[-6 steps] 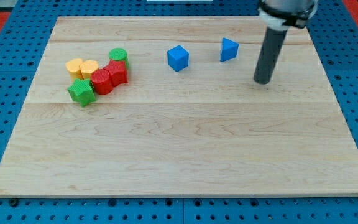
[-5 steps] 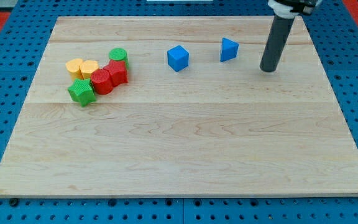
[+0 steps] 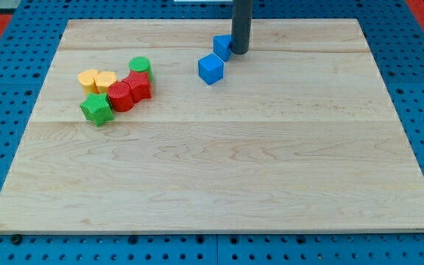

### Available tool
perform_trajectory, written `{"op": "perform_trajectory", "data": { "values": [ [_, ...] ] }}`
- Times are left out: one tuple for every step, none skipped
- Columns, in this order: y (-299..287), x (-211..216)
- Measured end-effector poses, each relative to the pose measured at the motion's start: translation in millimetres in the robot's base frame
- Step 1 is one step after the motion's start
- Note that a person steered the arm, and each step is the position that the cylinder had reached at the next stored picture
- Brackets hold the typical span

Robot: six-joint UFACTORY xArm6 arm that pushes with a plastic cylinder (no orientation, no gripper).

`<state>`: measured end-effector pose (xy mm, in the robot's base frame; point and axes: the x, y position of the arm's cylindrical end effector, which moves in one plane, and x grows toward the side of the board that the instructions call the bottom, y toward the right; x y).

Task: Slide the blue triangle closer to the blue cube

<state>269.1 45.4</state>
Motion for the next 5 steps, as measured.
{"op": "perform_trajectory", "data": {
  "values": [
    [0.0,-25.5],
    [-29.7,-26.6],
    [-50.1,-12.7],
    [-78.2,-5.3],
    [-82.9,29.1]
  ]
}}
